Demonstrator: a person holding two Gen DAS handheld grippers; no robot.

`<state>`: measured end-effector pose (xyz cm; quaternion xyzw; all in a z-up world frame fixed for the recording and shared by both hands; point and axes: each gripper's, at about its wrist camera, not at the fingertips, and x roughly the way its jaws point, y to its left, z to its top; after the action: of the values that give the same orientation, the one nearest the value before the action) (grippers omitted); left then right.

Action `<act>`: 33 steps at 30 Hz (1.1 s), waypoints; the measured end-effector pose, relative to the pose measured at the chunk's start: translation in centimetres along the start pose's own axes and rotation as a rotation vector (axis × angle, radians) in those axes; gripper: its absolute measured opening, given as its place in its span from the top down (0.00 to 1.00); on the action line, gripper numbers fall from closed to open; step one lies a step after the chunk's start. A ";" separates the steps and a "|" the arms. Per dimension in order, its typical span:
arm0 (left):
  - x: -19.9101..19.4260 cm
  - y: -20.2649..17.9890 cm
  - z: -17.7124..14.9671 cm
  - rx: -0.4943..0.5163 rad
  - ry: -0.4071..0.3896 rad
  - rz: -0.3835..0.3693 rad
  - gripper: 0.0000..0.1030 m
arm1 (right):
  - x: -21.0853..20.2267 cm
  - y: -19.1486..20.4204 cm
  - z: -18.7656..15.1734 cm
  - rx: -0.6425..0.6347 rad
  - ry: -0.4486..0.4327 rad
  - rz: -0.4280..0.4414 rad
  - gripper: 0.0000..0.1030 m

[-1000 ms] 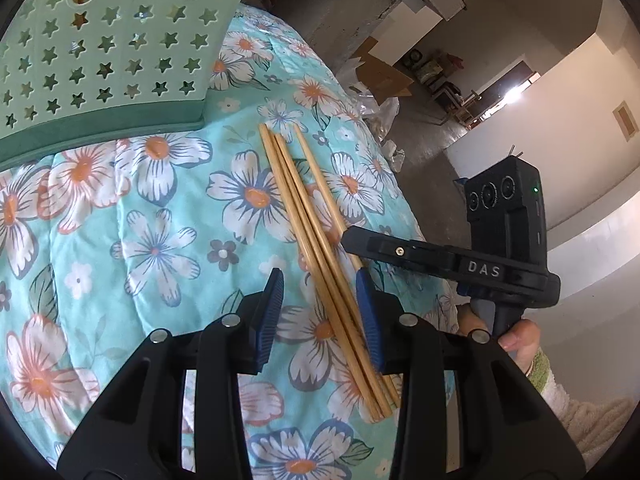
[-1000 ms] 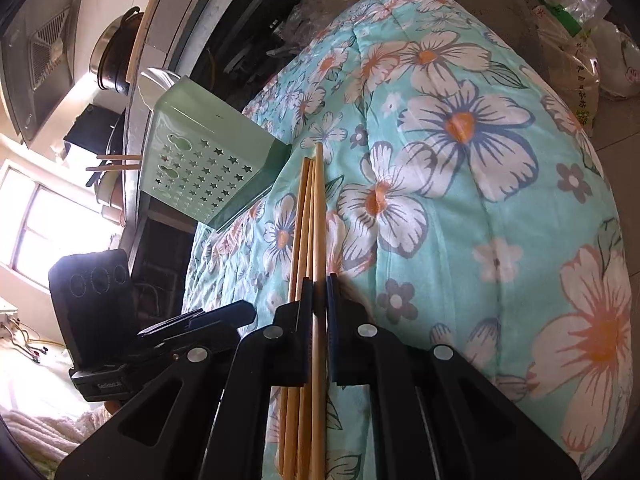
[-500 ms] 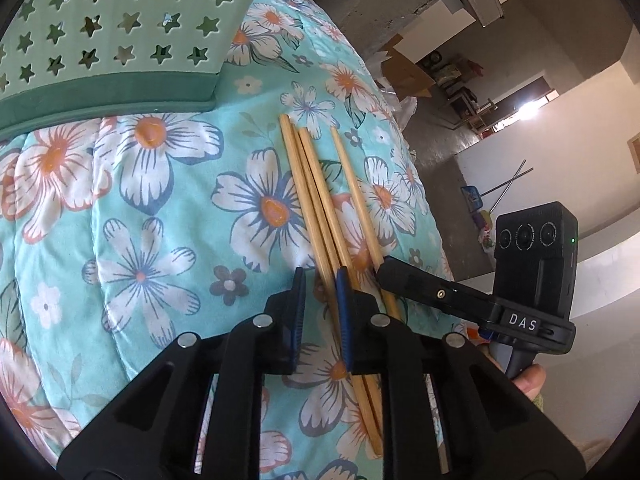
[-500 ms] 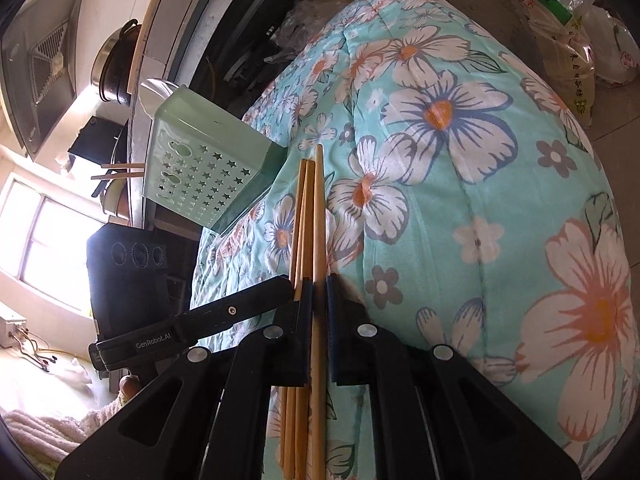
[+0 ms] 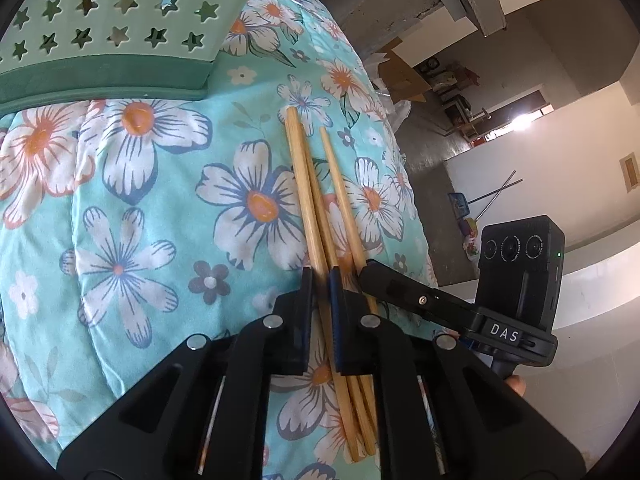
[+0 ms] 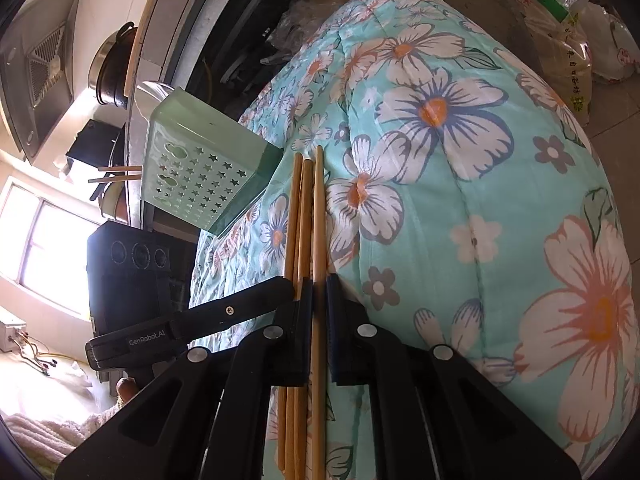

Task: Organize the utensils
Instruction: 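Grasp a single chopstick with the left tool while the right tool holds the others, then lift the chopstick with the left tool while the right tool raises another chopstick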

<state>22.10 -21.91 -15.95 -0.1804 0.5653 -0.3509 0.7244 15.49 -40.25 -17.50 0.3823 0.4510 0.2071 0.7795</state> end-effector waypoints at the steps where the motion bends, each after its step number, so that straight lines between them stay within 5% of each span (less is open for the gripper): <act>1: -0.5 0.3 -0.4 -0.005 0.001 -0.005 0.94 | 0.0 0.0 0.0 0.000 0.000 -0.001 0.93; 9: -4.5 2.2 -2.1 -0.050 -0.045 0.012 0.95 | 0.2 0.5 0.1 -0.009 0.010 -0.042 0.93; 18: -9.0 4.1 -3.6 0.011 -0.117 0.262 0.94 | 0.7 2.9 0.5 -0.099 0.043 -0.183 0.93; 22: -9.6 3.9 -2.7 0.052 -0.114 0.284 0.78 | 0.9 4.0 1.3 -0.136 0.050 -0.224 0.92; 33: -8.0 2.4 1.3 0.149 -0.094 0.377 0.75 | 2.4 5.6 4.8 -0.228 0.036 -0.323 0.85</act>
<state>23.09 -14.74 -11.57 -0.0335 0.5271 -0.2411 0.8142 21.01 -37.12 -12.94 0.2104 0.4941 0.1358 0.8326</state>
